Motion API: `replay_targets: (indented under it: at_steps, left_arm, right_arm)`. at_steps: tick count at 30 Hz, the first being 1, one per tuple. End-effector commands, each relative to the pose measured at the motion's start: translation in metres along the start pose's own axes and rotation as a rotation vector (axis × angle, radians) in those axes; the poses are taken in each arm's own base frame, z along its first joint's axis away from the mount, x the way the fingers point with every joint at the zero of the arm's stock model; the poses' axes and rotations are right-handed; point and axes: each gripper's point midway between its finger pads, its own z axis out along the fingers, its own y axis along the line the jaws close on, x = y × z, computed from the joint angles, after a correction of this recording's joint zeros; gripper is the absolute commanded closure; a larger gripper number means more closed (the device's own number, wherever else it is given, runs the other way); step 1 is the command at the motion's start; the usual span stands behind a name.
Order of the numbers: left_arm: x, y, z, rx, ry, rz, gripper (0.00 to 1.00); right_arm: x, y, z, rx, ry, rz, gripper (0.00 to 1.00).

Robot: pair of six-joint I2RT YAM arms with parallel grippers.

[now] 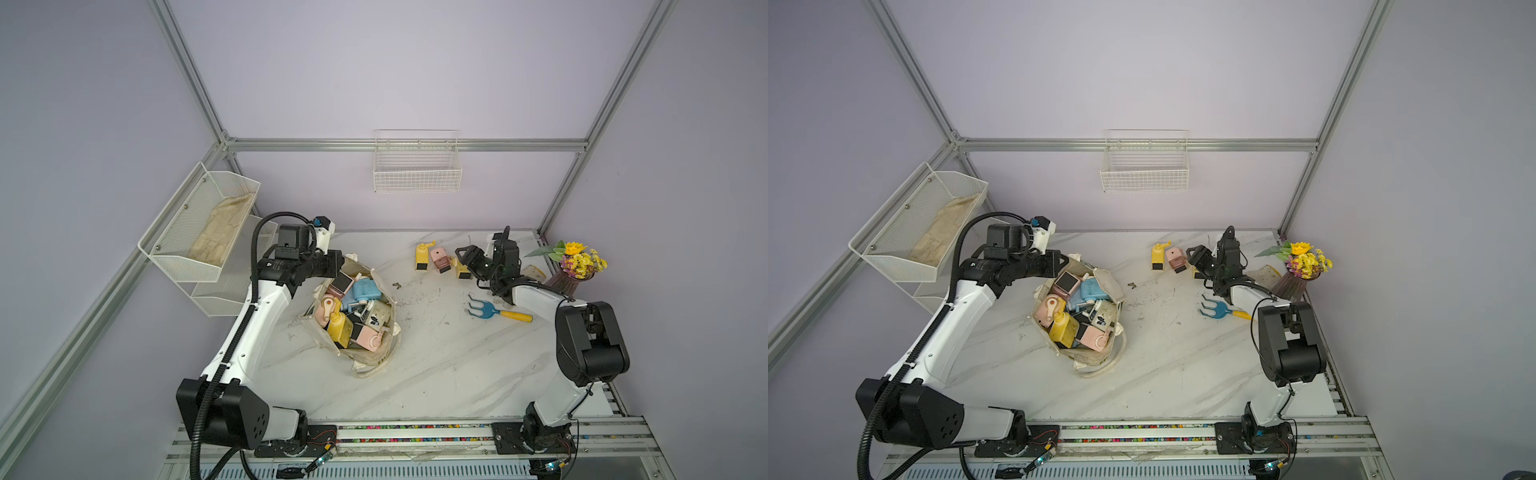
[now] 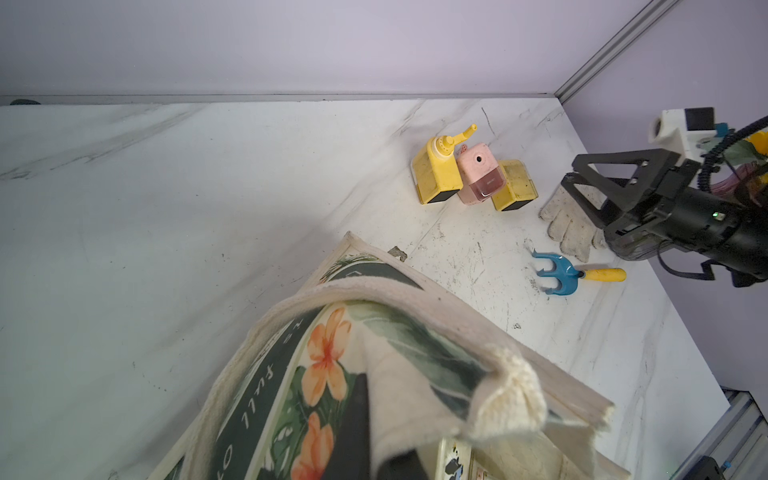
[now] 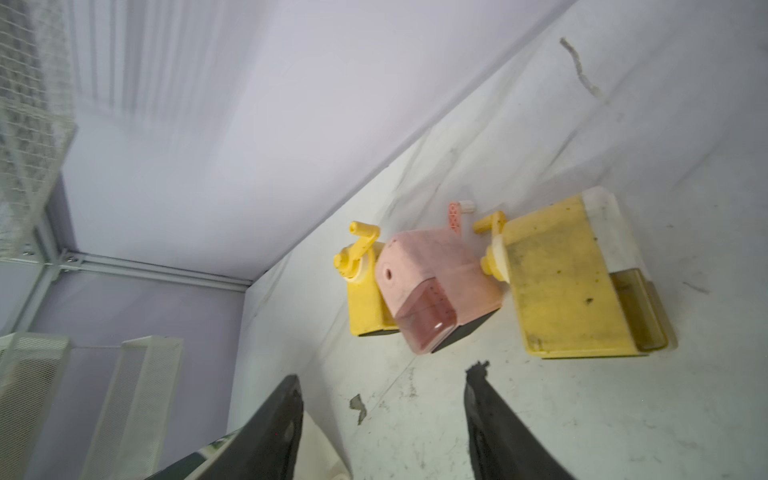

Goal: Take out the pencil sharpeners from the tote bags
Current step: Place the pencil sharpener at the center of the board, then pick up the pencil sharpener from the canvas bag.

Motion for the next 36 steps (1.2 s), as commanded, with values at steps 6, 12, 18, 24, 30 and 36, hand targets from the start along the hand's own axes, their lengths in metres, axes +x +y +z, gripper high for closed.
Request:
replay_targets:
  at_steps: [6,12,18,24,30,36]
  left_arm:
    - [-0.056,-0.016,-0.034,0.026,-0.22,0.08,1.0]
    - [-0.055,-0.015,-0.032,0.024,-0.215,0.079,1.0]
    - [-0.054,-0.015,-0.03,0.026,-0.21,0.077,1.0]
    - [-0.054,-0.014,-0.03,0.02,-0.21,0.08,1.0]
    - [-0.054,-0.013,-0.029,0.02,-0.209,0.08,1.0]
    - [-0.054,-0.013,-0.028,0.019,-0.206,0.079,1.0]
  right_arm:
    - [0.031,0.176,-0.078,-0.356,-0.08,-0.387,0.4]
    - [0.101,0.261,-0.128,-0.668,0.007,-0.54,0.42]
    - [0.173,0.292,-0.131,-0.741,0.108,-0.69,0.42]
    - [0.237,0.306,-0.119,-0.753,0.214,-0.788,0.41]
    - [0.275,0.302,-0.09,-0.685,0.287,-0.772,0.41]
    - [0.309,0.279,-0.056,-0.571,0.368,-0.792,0.38]
